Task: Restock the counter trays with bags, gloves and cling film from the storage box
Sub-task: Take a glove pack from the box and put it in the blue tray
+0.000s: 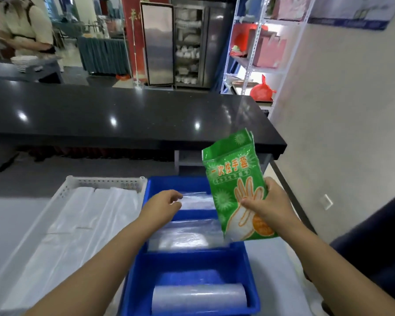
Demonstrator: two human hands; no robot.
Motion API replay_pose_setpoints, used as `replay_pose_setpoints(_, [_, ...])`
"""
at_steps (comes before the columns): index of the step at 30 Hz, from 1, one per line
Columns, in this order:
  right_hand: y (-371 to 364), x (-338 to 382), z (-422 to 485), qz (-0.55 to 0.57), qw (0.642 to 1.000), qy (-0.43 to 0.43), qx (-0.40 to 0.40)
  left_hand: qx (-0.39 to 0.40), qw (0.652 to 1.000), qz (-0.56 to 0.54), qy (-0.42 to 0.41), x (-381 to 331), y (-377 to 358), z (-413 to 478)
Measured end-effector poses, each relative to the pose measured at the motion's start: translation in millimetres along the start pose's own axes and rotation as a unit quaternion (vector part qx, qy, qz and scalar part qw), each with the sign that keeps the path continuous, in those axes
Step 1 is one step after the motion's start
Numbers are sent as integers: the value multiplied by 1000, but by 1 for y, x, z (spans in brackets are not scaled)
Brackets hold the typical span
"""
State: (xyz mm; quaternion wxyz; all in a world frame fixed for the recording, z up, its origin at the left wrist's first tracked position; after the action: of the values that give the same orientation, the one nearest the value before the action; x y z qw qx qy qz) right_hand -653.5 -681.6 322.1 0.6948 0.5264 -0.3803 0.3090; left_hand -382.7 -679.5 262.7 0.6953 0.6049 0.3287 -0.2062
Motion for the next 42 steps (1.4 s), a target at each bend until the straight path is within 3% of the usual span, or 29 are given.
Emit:
replay_pose_setpoints(6, [17,-1,20,-47,997,-11,-53,155,966,173,-118,7,-47,62])
replay_pose_setpoints(11, [22,15,26,-145,984,33,-99,238,938,230,-102,24,-71,90])
replay_pose_setpoints(16, [16,17,26,-223,968,45,-102,167,945,260,-108,28,-73,96])
replay_pose_setpoints(23, [-8,24,29,-272,953,90,-100,187,954,216,-86,34,-71,94])
replay_pose_setpoints(27, [-26,38,37,-262,949,148,-94,108,950,233,-180,26,-51,87])
replay_pose_setpoints(29, [-37,51,45,-262,941,195,-91,31,928,266,-258,13,-33,74])
replay_pose_setpoints(31, [-52,65,55,-274,927,244,-81,11,894,306,-326,-3,-16,53])
replay_pose_setpoints(33, [-73,76,65,-293,908,294,-57,-19,882,312,-353,-10,-1,31])
replay_pose_setpoints(36, [-106,85,72,-318,876,363,9,8,887,309,-343,-5,2,5])
replay_pose_setpoints(39, [-132,79,75,-362,820,440,58,30,894,313,-319,3,2,-10])
replay_pose_setpoints(42, [-153,59,83,-383,814,418,132,29,907,291,-302,4,2,-20])
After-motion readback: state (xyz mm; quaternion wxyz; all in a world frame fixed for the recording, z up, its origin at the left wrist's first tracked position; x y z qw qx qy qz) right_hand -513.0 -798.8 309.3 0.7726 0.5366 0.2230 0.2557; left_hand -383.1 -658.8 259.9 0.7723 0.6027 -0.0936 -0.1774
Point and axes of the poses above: each hand's wrist, its own z-axis towards the middle knuckle, its own y-axis out of the back of the hand, x = y × z, the point moved 4 cm from there along z, towards the middle knuckle, and after that the axes turned 11 degrees about -x, right-handed, at the moved point
